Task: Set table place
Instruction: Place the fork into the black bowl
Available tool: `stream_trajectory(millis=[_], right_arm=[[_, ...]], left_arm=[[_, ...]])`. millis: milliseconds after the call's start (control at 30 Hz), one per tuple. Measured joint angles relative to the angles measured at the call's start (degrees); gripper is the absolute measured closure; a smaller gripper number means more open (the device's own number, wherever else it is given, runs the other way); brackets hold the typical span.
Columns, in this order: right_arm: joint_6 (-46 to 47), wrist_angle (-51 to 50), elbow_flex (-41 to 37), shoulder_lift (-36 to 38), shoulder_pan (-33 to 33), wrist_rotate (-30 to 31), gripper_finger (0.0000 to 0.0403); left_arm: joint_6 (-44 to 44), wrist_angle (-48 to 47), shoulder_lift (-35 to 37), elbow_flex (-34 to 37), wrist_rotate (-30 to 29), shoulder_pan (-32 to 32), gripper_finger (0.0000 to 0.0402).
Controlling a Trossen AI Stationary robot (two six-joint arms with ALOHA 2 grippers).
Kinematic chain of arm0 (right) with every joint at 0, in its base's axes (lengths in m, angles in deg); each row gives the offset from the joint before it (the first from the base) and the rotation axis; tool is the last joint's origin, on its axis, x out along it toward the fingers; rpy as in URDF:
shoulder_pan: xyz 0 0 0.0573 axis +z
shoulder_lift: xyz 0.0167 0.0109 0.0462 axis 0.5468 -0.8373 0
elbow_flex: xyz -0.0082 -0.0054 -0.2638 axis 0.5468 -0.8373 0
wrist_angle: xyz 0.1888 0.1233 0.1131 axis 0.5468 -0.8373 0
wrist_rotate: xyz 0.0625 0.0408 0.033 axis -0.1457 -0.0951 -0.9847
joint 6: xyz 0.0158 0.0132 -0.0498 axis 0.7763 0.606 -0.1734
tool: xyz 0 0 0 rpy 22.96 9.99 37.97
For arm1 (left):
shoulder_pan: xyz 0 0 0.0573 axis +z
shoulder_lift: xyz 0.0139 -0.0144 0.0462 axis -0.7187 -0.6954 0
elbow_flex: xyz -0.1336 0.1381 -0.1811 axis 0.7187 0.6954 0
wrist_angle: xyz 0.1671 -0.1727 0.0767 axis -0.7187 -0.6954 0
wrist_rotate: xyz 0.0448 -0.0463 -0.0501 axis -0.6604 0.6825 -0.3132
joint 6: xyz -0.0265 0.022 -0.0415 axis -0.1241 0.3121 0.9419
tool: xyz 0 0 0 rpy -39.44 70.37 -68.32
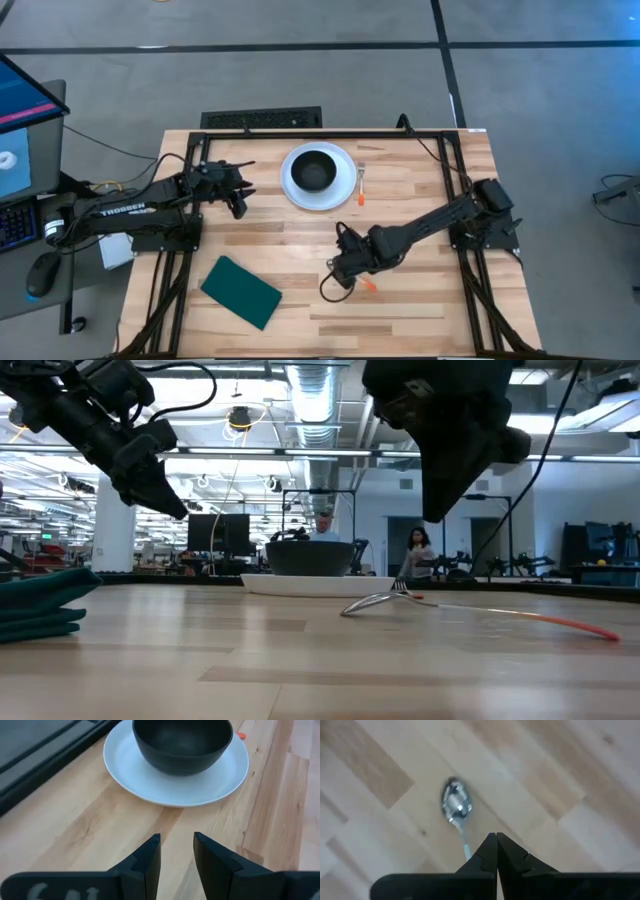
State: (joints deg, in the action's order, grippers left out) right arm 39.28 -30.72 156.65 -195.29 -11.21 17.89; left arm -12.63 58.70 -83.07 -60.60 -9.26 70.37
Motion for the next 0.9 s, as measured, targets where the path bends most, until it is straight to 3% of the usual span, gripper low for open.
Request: stream_trajectory(millis=[200,467,700,900], right_arm=[[-1.93,3.26,0.11,-0.88,-1.11,-8.23,0.0338],[-8.76,7.47,0.04,-3.73,-0.67,-9.23,0.0279],[-9.12,7.64,-0.04,-7.58,-1.07,-10.34,0.0218],[-9.38,8.55,0.01,-10.78,-1.04,-10.34,0.0192]], left_arm=[[0.16,-1.53,0.00,0.00,0.00,0.00,0.0296],[0.21,-1.50,0.00,0.00,0.00,0.00,0.0296],[0.21,-1.23,0.02,0.00,0.06,0.00,0.0296],[0.21,-1.54,-0.26,0.00,0.11,0.00,0.0296]])
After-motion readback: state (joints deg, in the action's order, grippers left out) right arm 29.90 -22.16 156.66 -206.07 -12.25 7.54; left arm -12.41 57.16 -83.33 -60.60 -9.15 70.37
